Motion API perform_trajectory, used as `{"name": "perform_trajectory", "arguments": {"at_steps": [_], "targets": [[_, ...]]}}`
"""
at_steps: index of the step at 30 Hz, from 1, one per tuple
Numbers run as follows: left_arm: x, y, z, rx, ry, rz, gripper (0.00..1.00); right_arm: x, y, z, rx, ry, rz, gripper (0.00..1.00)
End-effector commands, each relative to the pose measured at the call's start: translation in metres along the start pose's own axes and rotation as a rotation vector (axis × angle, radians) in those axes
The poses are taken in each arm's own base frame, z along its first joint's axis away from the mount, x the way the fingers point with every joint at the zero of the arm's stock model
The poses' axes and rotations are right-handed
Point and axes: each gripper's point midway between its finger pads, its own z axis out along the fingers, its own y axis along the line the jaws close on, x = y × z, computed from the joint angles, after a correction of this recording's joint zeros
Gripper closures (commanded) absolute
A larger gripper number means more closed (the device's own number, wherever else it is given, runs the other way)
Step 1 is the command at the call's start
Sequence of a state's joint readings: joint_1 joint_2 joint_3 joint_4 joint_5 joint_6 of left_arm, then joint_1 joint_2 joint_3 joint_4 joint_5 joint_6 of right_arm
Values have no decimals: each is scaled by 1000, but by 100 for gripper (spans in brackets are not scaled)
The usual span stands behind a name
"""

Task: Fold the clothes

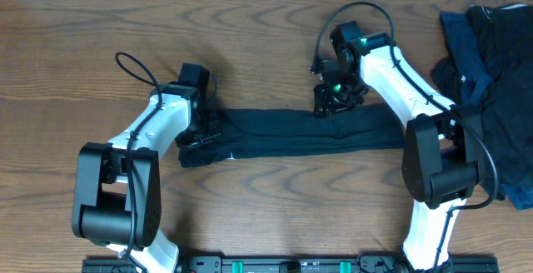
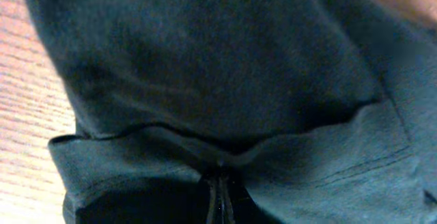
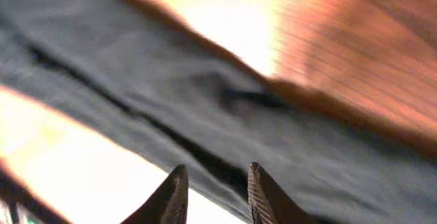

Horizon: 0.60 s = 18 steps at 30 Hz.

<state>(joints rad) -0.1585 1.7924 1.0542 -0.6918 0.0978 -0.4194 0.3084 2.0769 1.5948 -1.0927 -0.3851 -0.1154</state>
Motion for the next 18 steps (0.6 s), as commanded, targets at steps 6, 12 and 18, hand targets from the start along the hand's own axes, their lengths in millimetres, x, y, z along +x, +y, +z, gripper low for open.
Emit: {"name": "perform_trajectory", "arguments": {"at_steps": [6,12,18], "targets": [[-24,-11,-39,52,-123,1,94,-7,61,3,-106,-48,-600,59],[-37,-3,-83,95,-220,-40,93,-37,92,13,-60,-165,-774,55],[-50,19,-126,134,-342,-114,89,-49,121,27,-49,-213,-871,56]]}}
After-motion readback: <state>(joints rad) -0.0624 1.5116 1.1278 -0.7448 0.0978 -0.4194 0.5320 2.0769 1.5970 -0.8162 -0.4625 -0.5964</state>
